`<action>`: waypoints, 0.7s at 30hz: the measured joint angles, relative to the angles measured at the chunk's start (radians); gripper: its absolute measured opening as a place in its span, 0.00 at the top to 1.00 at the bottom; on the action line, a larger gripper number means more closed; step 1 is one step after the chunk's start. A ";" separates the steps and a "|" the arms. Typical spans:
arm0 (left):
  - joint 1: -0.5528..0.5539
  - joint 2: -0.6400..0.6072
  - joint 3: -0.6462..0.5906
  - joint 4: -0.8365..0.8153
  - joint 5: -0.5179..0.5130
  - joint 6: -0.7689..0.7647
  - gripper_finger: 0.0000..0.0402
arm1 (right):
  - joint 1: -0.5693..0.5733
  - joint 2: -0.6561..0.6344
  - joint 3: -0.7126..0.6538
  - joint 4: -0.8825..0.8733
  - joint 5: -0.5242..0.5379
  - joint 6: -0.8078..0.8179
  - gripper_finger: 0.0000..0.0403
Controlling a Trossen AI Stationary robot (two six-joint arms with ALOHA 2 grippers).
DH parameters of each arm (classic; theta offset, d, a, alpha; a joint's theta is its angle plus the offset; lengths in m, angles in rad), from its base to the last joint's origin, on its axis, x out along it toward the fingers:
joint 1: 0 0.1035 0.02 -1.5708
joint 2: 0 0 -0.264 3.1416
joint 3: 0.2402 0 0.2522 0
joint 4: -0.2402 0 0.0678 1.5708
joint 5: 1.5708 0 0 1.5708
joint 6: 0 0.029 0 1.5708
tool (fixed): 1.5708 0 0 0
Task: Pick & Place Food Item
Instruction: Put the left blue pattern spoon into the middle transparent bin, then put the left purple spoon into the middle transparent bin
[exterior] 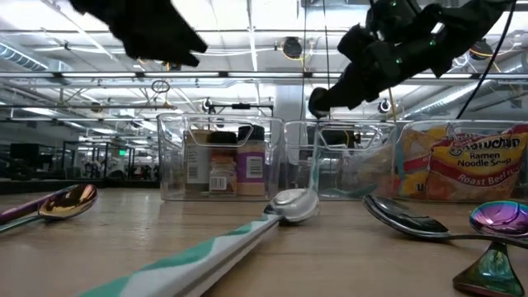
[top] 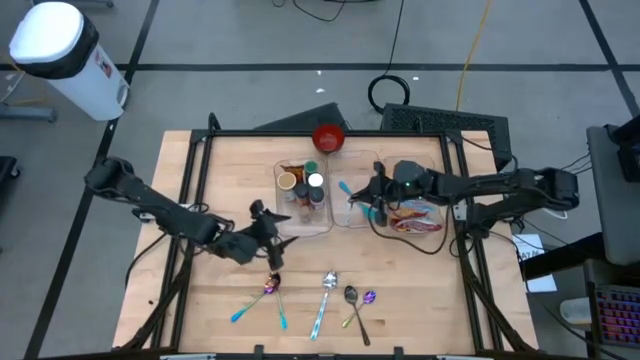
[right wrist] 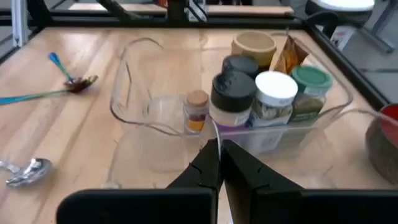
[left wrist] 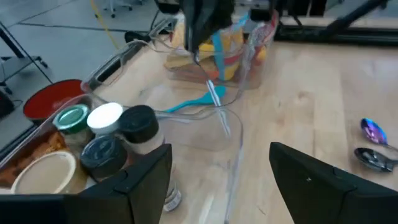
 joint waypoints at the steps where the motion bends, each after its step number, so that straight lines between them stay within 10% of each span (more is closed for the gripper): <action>1: 0.000 -0.021 -0.028 0.019 0.000 0.000 0.31 | 0.000 0.015 0.000 0.010 -0.006 0.000 1.00; 11: 0.003 -0.114 -0.125 0.065 0.016 -0.080 0.31 | 0.001 0.077 0.000 0.047 0.048 -0.027 0.93; 21: 0.011 -0.114 -0.125 0.096 0.016 -0.073 0.31 | 0.003 0.052 0.000 0.123 0.232 -0.208 0.53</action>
